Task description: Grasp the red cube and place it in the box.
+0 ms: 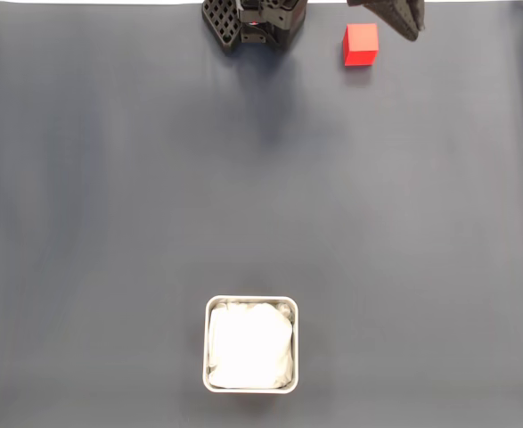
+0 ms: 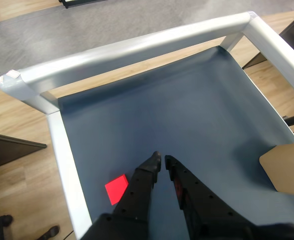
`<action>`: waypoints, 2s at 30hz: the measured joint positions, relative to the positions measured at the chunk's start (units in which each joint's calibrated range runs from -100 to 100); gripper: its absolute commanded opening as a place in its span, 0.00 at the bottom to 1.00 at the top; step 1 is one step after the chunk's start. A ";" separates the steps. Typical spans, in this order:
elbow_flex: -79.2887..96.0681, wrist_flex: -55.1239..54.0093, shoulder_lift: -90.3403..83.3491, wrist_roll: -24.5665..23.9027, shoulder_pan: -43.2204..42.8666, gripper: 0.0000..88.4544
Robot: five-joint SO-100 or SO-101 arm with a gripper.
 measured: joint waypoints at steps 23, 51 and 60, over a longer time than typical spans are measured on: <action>0.81 8.59 -8.60 -1.03 -12.76 0.00; 1.99 13.13 -6.34 -0.98 -19.07 0.15; 2.98 13.13 -4.60 -0.49 -19.07 0.16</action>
